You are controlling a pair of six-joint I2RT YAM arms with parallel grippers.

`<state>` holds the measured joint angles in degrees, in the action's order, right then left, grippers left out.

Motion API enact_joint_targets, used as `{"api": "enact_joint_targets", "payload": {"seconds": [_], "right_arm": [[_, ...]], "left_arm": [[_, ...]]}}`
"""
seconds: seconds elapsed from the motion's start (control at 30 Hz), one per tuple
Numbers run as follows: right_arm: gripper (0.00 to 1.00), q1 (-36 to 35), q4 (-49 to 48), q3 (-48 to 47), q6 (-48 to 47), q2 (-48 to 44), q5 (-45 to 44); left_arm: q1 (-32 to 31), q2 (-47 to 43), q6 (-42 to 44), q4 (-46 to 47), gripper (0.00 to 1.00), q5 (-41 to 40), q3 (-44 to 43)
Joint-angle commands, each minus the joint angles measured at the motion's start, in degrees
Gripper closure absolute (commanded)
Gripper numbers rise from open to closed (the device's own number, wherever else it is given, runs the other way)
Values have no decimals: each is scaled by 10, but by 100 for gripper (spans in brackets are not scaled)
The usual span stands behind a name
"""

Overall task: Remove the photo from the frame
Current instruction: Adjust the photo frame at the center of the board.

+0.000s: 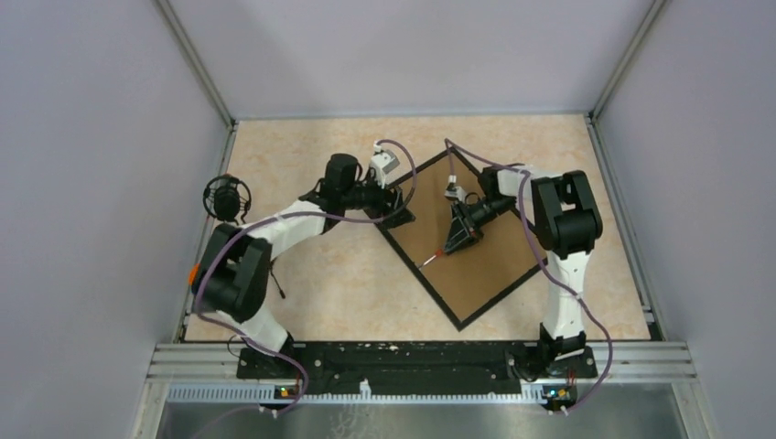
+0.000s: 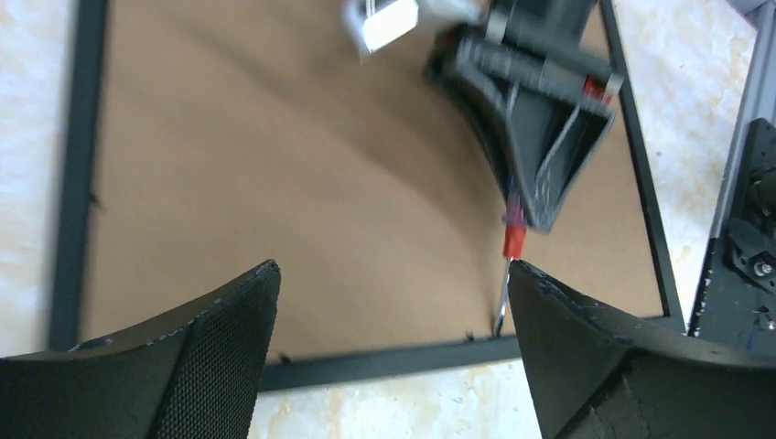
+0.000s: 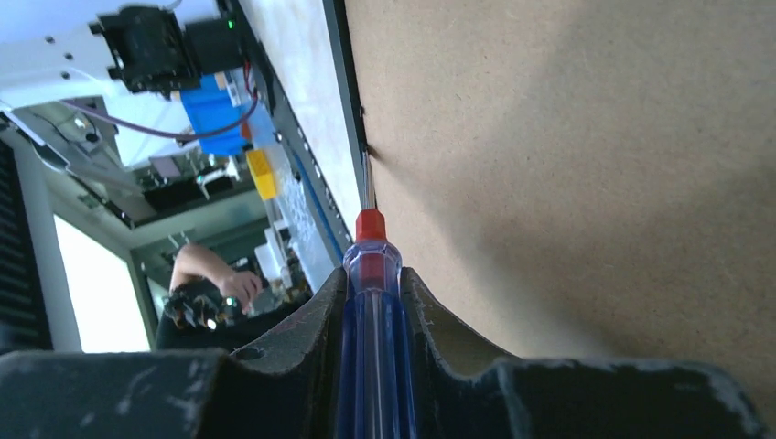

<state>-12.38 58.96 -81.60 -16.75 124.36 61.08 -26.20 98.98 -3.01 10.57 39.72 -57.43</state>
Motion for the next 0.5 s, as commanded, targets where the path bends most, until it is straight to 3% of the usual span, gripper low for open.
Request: {"api": "enact_joint_targets", "payload": {"seconds": [0.0, 0.1, 0.23, 0.33, 0.47], "right_arm": [[100, -49, -73, 68, 21, -66, -52], [100, -48, -80, 68, 31, -89, -43], [100, -41, -75, 45, 21, -130, -48], [100, -35, -48, 5, -5, -130, -48], [100, -32, 8, -40, -45, -109, -46]], "left_arm": [[7, -131, 81, -113, 1, -39, 13], [10, -210, 134, -170, 1, -61, 30], [12, -254, 286, -294, 1, -58, 9], [12, -251, 515, -438, 1, -23, -12], [12, -237, 740, -524, 3, 1, 7]]}}
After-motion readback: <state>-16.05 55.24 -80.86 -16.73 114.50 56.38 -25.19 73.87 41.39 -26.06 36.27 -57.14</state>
